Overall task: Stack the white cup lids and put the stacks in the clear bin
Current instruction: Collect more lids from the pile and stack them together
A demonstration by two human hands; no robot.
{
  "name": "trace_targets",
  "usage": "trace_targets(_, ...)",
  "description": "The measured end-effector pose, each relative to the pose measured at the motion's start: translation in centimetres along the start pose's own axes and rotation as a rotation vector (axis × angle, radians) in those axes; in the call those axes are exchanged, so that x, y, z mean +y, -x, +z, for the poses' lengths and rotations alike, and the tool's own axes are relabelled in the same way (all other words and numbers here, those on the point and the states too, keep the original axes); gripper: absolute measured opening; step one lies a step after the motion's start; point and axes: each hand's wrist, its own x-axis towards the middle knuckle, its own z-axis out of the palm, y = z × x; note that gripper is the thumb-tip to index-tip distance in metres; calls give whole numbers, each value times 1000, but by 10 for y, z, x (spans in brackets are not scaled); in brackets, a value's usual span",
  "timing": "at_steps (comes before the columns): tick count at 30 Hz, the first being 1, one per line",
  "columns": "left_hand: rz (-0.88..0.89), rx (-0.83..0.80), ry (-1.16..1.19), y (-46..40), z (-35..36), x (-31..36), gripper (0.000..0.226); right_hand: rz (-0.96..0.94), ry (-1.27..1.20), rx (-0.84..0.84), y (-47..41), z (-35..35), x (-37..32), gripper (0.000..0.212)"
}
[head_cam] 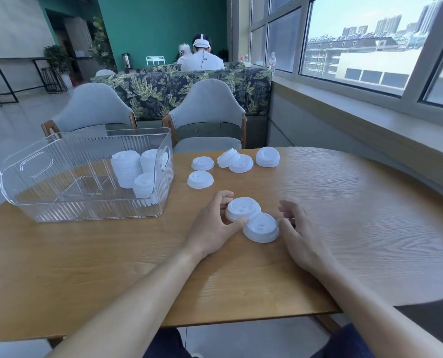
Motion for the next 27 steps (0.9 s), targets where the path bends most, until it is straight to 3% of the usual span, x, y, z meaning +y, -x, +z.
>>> trace_targets(7, 56, -33, 24, 9, 25, 18, 60, -17, 32, 44, -5, 3, 7, 32)
trace_targets(21, 52, -99, -62, 12, 23, 18, 49, -86, 104, 43, -4, 5, 5, 22)
trace_targets(27, 42, -124, -89, 12, 23, 19, 59, -102, 138, 32, -3, 5, 5, 21)
